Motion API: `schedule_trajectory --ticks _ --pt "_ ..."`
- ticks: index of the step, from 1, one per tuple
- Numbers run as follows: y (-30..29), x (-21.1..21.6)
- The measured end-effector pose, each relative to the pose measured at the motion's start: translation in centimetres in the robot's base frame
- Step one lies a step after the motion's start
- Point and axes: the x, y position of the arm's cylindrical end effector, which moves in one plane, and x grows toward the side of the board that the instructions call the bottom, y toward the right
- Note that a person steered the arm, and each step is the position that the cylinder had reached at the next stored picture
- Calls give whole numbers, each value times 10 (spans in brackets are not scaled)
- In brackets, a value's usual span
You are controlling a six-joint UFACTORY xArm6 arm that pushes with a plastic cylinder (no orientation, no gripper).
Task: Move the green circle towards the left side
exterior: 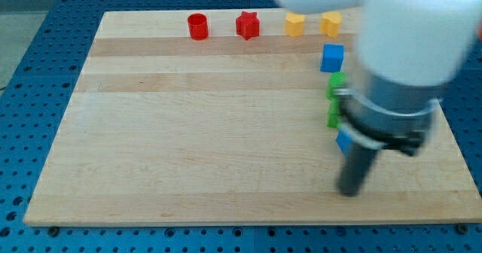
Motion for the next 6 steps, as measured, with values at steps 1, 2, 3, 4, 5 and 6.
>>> schedule_trajectory --ticks 1,2,3,4,5,6 --pt "55 -37" --pt "64 -103" --pt "46 -130" --pt "44 -142" --pt "25 -164" --pt "-93 -170"
